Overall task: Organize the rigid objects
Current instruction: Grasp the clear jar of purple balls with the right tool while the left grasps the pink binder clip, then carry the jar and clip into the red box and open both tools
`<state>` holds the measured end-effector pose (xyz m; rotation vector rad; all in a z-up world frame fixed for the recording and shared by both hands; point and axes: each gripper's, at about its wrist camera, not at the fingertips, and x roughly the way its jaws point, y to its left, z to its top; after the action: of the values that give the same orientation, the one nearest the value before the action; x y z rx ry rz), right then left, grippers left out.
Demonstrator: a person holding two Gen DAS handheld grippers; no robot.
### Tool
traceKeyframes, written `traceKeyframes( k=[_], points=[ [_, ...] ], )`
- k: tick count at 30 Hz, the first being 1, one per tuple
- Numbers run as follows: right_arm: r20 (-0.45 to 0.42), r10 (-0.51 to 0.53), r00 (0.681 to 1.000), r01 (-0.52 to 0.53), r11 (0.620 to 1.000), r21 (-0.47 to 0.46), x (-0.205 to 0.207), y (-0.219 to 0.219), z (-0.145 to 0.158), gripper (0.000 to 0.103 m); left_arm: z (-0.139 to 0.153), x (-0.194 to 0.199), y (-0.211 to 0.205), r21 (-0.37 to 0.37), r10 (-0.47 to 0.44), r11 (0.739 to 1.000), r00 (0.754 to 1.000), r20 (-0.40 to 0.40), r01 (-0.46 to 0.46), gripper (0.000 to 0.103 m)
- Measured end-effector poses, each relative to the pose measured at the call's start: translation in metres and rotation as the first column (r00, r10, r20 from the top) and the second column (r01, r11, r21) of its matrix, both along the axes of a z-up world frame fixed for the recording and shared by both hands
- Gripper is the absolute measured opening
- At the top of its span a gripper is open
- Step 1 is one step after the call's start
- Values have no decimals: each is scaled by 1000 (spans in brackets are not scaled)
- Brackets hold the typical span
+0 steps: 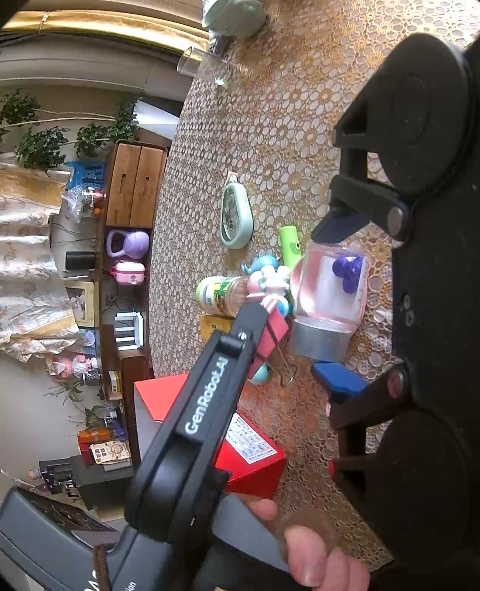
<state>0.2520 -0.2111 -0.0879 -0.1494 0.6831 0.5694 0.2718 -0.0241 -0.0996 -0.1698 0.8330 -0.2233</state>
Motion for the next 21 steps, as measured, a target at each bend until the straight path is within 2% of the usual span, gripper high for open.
traceKeyframes(
  k=[11, 21],
  points=[
    [35, -26, 999, 25, 999, 30, -17, -10, 26, 69, 26, -24, 10, -5, 25, 1000, 1000, 18, -25, 39],
    [107, 19, 994, -23, 999, 40, -29, 9, 64, 69, 66, -51, 35, 14, 52, 998, 996, 76, -54, 39]
  ],
)
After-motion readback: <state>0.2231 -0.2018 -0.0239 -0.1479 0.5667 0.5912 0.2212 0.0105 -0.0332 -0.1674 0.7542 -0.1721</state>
